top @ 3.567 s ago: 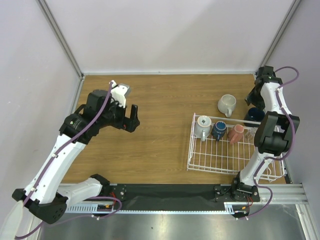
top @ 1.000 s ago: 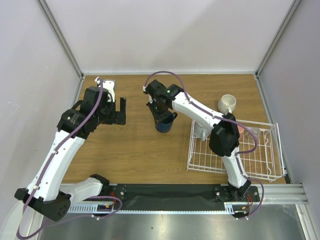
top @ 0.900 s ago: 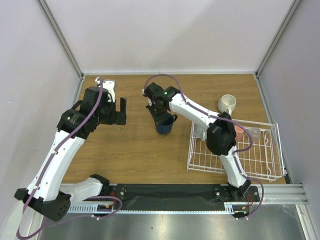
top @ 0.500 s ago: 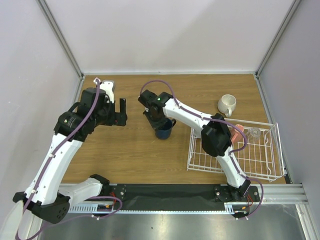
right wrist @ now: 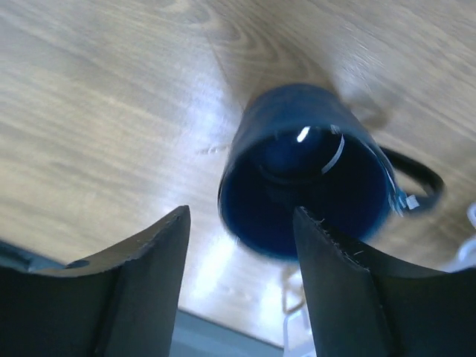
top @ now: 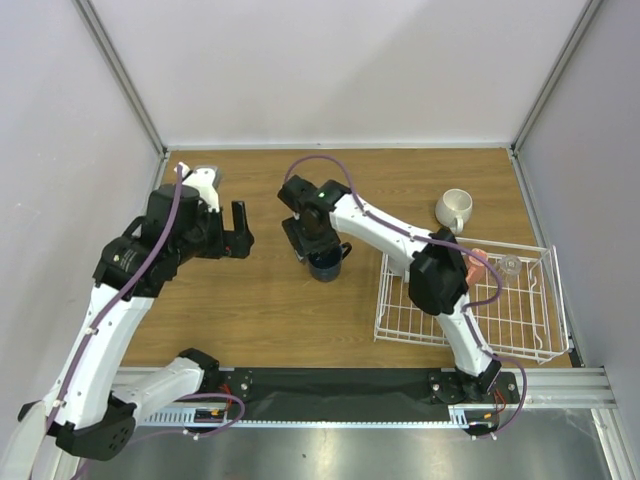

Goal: Load the cups into the dish rack

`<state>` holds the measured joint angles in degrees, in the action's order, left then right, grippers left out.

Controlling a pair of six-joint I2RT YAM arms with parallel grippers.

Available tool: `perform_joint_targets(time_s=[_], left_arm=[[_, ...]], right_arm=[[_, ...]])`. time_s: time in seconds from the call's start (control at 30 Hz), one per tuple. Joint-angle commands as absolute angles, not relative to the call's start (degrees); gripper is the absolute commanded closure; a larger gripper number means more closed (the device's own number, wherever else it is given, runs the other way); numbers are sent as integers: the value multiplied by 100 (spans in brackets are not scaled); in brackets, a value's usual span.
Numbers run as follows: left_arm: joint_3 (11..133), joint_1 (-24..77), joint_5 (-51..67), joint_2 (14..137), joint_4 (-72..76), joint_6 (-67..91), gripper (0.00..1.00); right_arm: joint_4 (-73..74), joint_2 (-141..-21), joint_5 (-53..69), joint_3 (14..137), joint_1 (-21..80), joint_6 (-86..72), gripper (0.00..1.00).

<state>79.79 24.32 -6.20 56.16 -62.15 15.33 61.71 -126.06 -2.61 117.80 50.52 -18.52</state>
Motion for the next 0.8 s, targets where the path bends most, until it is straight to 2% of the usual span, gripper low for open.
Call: perform_joint_targets(time_s=[0.0,0.13,0.2,0.3,0.37,0.43,0.57,0.77], left_arm=[[7919,2382,-431,5554,-6187,2037,0],[7770,2382,-133,5782,-6153,2486,3],[7621,2382,253,5993,-6021,2758,10],[7541,2391,1201,6608,-5802,3206,15],[7488,2469,1493,7029,-5617,3453,18],[7558,2505,1363,7337,-5607,3857,19],[7883,2715,810,8137,-5713,4455,18],[8402,3005,396,9289,-5774,4983,14]], right_arm=[[6529,-11586,-387,12470,4879,-2162,35],[7178,-10919,-755,12753,4431,-2320,27],[7373,-10610,-818,12666,4159,-2390,26],[7646,-9837,-125,12219,3290,-2714,26],[7209,-8910,271,11227,2814,-2768,26],[6779,-8326,535,10394,2655,-2900,26],[6548,-7489,773,9626,2461,-2901,26],[6856,-7146,905,9545,1891,-2550,25]])
